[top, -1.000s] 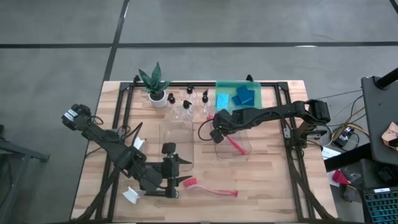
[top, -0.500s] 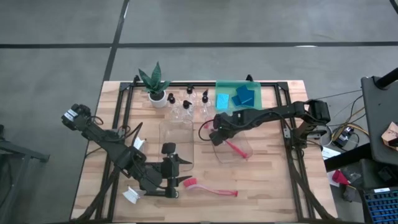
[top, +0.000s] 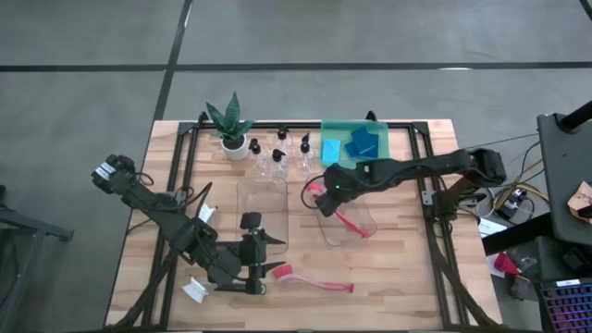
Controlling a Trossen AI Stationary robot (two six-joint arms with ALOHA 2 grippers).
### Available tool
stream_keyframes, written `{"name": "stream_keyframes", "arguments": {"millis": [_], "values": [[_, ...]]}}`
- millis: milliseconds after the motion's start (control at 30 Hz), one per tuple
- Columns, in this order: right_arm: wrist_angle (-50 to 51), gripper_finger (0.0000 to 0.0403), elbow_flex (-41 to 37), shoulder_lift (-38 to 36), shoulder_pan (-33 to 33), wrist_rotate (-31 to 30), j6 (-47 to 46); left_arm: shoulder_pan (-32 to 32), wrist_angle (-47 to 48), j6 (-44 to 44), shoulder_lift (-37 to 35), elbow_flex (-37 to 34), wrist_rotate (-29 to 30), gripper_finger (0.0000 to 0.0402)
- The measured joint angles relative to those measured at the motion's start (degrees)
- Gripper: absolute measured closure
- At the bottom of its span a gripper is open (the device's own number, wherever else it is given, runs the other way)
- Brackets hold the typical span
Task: Pick & Place Kitchen Sink Supplies
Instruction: Put the red dish brush into the right transparent bin
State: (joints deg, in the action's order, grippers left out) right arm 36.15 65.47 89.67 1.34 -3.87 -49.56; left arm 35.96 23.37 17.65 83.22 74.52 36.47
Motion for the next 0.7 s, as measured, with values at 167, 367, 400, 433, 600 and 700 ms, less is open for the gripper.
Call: {"name": "stream_keyframes", "arguments": {"millis": [167, 367, 400, 433, 600, 700], "values": [[-1.24, 0.0350, 0.03, -3.78, -2.01, -0.20, 2.33, 0.03, 0.05, 0.07, 0.00, 0.00, 0.00, 0.0188], [-12.42, 0.0277, 0.32, -6.45, -11.56, -3.95, 8.92, 0.03, 0.16, 0.03, 0.00, 0.00, 0.00, 0.0188], [-14.37, 0.0267, 0.34, -6.56, -13.54, -5.36, 10.33, 0.03, 0.15, 0.02, 0.00, 0.00, 0.00, 0.0188], [-16.08, 0.0258, 0.35, -6.46, -15.66, -6.62, 11.76, 0.03, 0.20, 0.02, 0.00, 0.00, 0.00, 0.0188], [-21.55, 0.0225, 0.86, -3.87, -25.57, -10.82, 18.00, 0.24, 0.13, 0.07, 0.00, 0.00, -1.40, 0.0188], [-22.04, 0.0219, 1.88, -1.70, -29.84, -11.22, 20.04, 0.29, 0.04, 0.09, 0.00, 0.00, -2.09, 0.0188]]}}
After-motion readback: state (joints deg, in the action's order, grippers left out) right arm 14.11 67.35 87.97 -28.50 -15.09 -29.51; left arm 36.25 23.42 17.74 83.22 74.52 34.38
